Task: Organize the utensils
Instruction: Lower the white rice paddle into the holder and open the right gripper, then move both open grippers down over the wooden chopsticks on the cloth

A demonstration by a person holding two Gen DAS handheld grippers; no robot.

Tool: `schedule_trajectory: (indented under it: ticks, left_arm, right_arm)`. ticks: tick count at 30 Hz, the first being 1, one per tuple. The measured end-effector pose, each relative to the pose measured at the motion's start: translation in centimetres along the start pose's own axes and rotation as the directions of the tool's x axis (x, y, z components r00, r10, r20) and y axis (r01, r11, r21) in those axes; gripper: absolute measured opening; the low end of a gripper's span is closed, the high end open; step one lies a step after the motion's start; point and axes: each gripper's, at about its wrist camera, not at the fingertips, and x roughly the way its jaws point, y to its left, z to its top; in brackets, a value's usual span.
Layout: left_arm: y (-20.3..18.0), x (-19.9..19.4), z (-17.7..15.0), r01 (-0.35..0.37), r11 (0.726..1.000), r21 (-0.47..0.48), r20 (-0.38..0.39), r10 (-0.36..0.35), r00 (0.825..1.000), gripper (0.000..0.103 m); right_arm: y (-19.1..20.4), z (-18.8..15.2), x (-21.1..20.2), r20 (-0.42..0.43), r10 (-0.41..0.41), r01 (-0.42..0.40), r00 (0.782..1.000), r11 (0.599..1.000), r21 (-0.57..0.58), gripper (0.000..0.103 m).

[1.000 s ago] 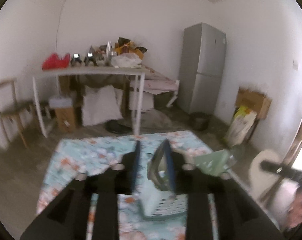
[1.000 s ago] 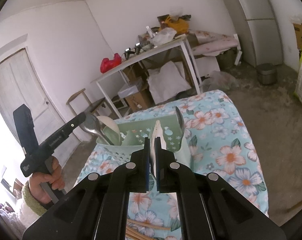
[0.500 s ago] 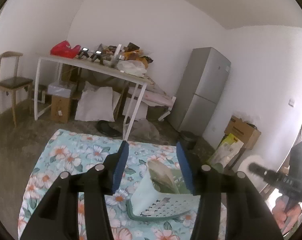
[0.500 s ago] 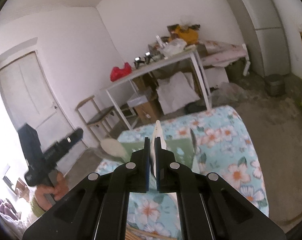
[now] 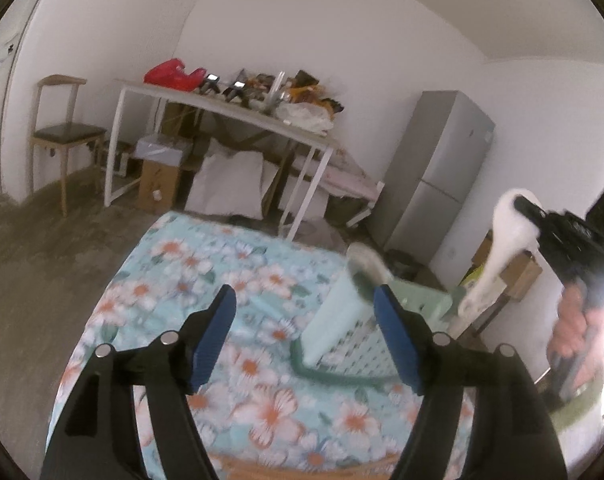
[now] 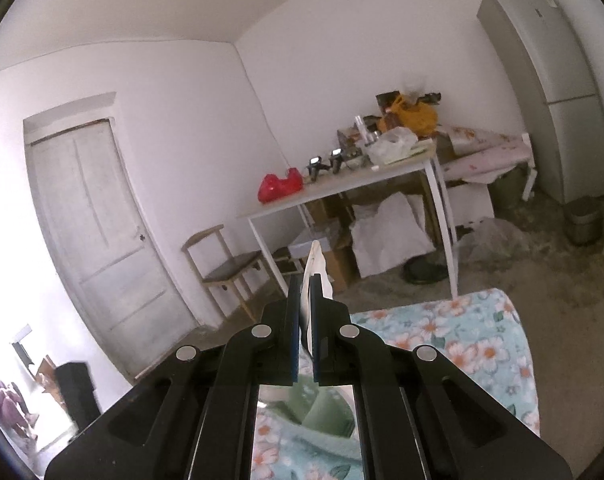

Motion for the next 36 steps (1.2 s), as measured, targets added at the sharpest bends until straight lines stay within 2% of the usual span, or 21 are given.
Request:
schedule_trajectory:
  ticks: [7, 10, 13, 14, 16, 19, 29, 33, 36]
  left_arm:
    - [0.7, -0.7, -3.2, -0.04, 0.999, 0.002, -0.075, 0.04, 0.996, 0.072]
    - [1.1, -0.7, -4.2, -0.048, 0.999, -0.02, -0.099, 0.046, 0.994, 0.073]
    - [1.4, -0.6, -4.9, -0.055, 0.998, -0.036, -0.114, 0.051, 0.992, 0.073]
    - [1.5, -0.7, -5.1, -0.057, 0.998, -0.036, -0.116, 0.052, 0.992, 0.073]
    - [1.5, -0.8, -5.3, -0.064, 0.997, -0.036, -0.119, 0.059, 0.991, 0.075]
    - [1.7, -0.7, -5.4, -0.069, 0.997, -0.043, -0.122, 0.063, 0.991, 0.075]
    - [1.9, -1.6, -5.3, -0.107, 0.993, -0.045, -0.116, 0.101, 0.988, 0.076]
    - [1.9, -2.4, -5.8, -0.123, 0.992, -0.027, -0.12, 0.118, 0.986, 0.078]
    - [1.9, -2.5, -6.8, -0.136, 0.991, -0.008, -0.151, 0.134, 0.979, 0.078]
  right_arm:
    - [-2.1, -2.7, 4.1, -0.105, -0.061, 0.06, 0.993, 0.998, -0.016, 0.003]
    - [-2.7, -4.1, 6.0, -0.181, -0.124, 0.115, 0.976, 0.991, -0.061, 0.007]
    - [-2.9, -4.8, 6.4, -0.205, -0.198, 0.177, 0.958, 0.977, -0.119, 0.021]
    - [-2.8, -4.7, 6.1, -0.195, -0.201, 0.18, 0.96, 0.976, -0.122, 0.029]
    - [-2.6, -4.3, 5.4, -0.172, -0.201, 0.18, 0.964, 0.975, -0.126, 0.037]
    - [-2.0, -3.5, 4.1, -0.12, -0.217, 0.199, 0.969, 0.969, -0.15, 0.044]
    - [-0.7, -2.4, -2.0, -0.012, -0.183, 0.181, 0.983, 0.979, -0.096, 0.046]
    - [0.6, -4.5, -4.5, -0.041, -0.144, 0.14, 0.989, 0.986, -0.095, 0.048]
    - [0.7, -7.8, -4.5, -0.158, -0.131, 0.12, 0.979, 0.99, -0.077, 0.048]
